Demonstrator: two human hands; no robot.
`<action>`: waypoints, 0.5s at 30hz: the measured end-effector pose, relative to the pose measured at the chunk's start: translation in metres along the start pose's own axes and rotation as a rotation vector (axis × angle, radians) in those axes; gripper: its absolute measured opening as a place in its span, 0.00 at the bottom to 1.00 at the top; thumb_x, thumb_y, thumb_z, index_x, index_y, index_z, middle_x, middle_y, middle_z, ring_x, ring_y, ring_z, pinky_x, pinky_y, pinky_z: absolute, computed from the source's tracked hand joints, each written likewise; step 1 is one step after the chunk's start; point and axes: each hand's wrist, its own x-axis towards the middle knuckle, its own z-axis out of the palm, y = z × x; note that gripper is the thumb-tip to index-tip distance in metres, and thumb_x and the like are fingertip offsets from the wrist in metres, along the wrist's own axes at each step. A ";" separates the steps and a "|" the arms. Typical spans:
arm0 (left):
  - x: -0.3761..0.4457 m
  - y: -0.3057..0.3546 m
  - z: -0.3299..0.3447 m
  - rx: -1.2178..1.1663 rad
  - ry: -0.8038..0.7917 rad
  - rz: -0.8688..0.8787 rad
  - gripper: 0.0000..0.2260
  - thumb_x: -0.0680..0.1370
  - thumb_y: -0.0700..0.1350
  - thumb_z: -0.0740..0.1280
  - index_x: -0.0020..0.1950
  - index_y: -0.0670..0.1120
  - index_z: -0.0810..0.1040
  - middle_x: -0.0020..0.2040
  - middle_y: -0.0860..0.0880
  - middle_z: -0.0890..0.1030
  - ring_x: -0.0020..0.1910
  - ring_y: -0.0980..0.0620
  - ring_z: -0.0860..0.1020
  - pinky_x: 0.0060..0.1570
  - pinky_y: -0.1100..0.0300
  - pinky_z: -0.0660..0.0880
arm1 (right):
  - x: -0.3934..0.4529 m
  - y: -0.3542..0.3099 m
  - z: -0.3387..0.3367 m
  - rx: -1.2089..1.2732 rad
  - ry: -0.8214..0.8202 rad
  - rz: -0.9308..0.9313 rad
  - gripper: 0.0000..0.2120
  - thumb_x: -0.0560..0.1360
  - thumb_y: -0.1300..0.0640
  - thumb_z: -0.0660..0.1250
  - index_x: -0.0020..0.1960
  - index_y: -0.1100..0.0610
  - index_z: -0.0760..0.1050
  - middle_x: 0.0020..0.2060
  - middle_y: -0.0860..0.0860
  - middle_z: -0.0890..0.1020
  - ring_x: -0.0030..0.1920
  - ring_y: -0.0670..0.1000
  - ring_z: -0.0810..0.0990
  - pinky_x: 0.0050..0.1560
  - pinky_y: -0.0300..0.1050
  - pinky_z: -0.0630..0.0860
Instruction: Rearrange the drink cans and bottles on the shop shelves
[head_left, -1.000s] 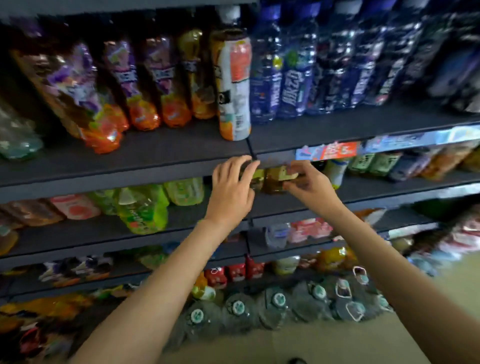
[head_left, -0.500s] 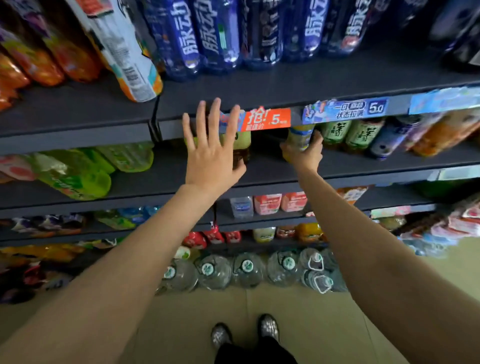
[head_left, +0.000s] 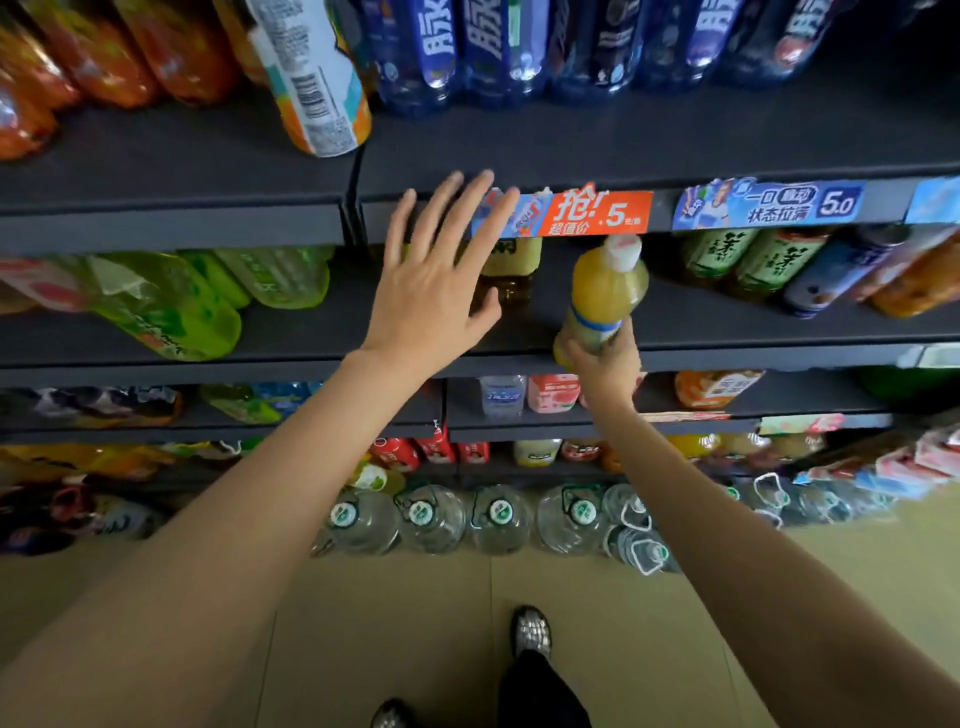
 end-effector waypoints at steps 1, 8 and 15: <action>-0.009 -0.009 -0.003 -0.020 0.004 -0.016 0.31 0.73 0.50 0.62 0.75 0.48 0.58 0.75 0.44 0.61 0.73 0.44 0.59 0.71 0.44 0.52 | -0.015 -0.001 0.004 -0.022 -0.033 0.009 0.15 0.69 0.58 0.74 0.51 0.56 0.71 0.43 0.52 0.78 0.46 0.51 0.76 0.42 0.39 0.68; -0.135 -0.138 -0.050 0.000 -0.082 -0.232 0.25 0.72 0.46 0.57 0.69 0.45 0.63 0.63 0.43 0.74 0.59 0.43 0.69 0.61 0.47 0.63 | -0.123 -0.054 0.087 -0.244 -0.433 -0.105 0.17 0.68 0.64 0.74 0.55 0.67 0.76 0.46 0.57 0.80 0.48 0.52 0.76 0.32 0.32 0.64; -0.304 -0.346 -0.174 0.016 -0.068 -0.655 0.23 0.75 0.40 0.64 0.70 0.41 0.65 0.58 0.41 0.75 0.58 0.40 0.73 0.60 0.50 0.60 | -0.272 -0.211 0.279 -0.322 -0.760 -0.600 0.19 0.64 0.59 0.78 0.52 0.62 0.79 0.43 0.54 0.81 0.48 0.46 0.78 0.38 0.29 0.64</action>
